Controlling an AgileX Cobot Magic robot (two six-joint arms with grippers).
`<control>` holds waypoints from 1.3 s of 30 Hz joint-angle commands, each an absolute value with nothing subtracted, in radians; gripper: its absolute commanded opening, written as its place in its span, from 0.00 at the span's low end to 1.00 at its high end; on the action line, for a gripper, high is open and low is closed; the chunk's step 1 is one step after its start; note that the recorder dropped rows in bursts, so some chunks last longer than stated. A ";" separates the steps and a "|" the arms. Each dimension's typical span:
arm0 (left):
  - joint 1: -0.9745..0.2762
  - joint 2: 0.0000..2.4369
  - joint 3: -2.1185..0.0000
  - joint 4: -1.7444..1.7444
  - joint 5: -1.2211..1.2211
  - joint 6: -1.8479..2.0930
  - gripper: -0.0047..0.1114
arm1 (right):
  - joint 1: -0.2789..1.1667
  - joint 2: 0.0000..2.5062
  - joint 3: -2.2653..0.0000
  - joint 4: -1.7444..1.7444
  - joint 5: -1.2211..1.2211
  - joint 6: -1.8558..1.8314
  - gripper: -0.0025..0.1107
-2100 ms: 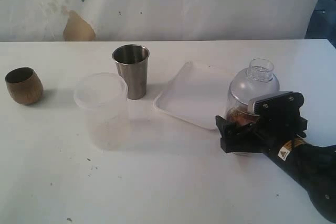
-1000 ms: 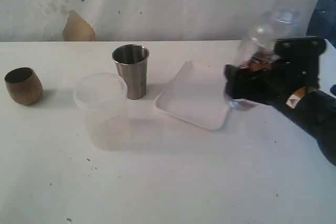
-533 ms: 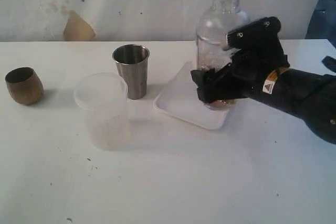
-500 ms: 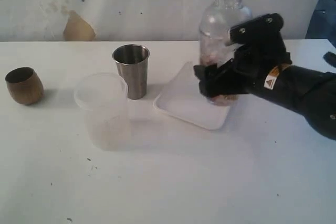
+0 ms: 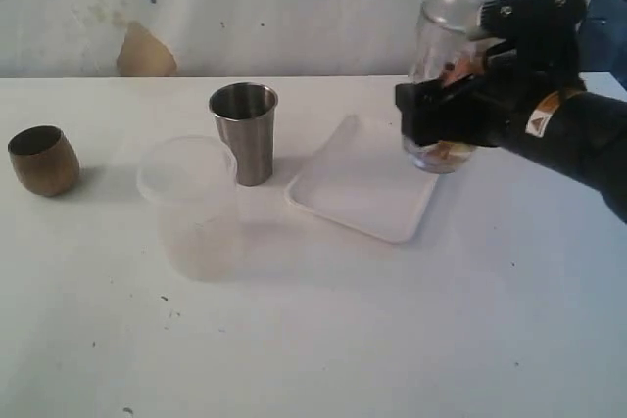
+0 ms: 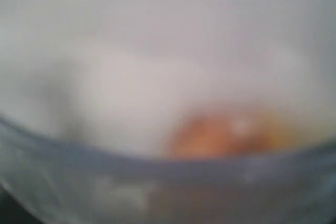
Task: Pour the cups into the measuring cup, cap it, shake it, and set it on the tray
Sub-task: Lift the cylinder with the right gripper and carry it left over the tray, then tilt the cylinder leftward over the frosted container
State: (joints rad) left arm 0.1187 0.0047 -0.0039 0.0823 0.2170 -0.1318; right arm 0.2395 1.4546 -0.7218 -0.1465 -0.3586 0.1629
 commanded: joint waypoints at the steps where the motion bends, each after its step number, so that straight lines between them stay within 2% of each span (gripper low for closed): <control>1: 0.118 0.000 0.000 0.084 0.204 -0.132 0.05 | 0.305 1.443 -0.724 -0.126 -0.488 0.054 0.02; 2: 0.118 0.000 0.000 0.084 0.204 -0.132 0.05 | 0.284 1.461 -0.737 0.034 -0.497 0.000 0.02; 3: 0.118 0.000 0.000 0.084 0.204 -0.132 0.05 | 0.265 1.474 -0.749 0.038 -0.479 0.030 0.02; 5: 0.118 0.000 0.000 0.084 0.204 -0.132 0.05 | 0.340 1.448 -0.744 -0.276 -0.467 0.164 0.02; 6: 0.118 0.000 0.000 0.084 0.204 -0.132 0.05 | 0.359 1.446 -0.748 -0.266 -0.477 0.112 0.02; 8: 0.118 0.000 0.000 0.084 0.204 -0.132 0.05 | 0.329 1.508 -0.808 0.208 -0.479 -0.165 0.02; 11: 0.118 0.000 0.000 0.084 0.204 -0.132 0.05 | 0.407 1.508 -0.847 0.014 -0.352 -0.214 0.02; 14: 0.118 0.000 0.000 0.084 0.204 -0.132 0.05 | 0.391 1.568 -0.877 0.289 -0.445 -0.272 0.02; 17: 0.118 0.000 0.000 0.084 0.204 -0.132 0.05 | 0.474 1.546 -0.865 0.042 -0.353 -0.239 0.02; 21: 0.118 0.000 0.000 0.084 0.204 -0.132 0.05 | 0.433 1.589 -0.876 0.374 -0.520 -0.316 0.02; 23: 0.118 0.000 0.000 0.084 0.204 -0.132 0.05 | 0.414 1.599 -0.896 0.327 -0.443 -0.272 0.02; 26: 0.118 0.000 0.000 0.084 0.204 -0.132 0.05 | 0.493 1.569 -0.887 0.072 -0.346 -0.267 0.02; 30: 0.118 0.000 0.000 0.084 0.204 -0.132 0.05 | 0.473 1.598 -0.898 0.421 -0.515 -0.412 0.02; 34: 0.118 0.000 0.000 0.084 0.204 -0.132 0.05 | 0.514 1.594 -0.921 0.198 -0.354 -0.428 0.02; 39: 0.118 0.000 0.000 0.084 0.204 -0.132 0.05 | 0.535 1.638 -0.921 0.235 -0.480 -0.511 0.02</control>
State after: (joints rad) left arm 0.1187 0.0047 -0.0039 0.0823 0.2152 -0.1318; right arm 0.5294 1.6263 -0.9052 0.2429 -0.3442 -0.4500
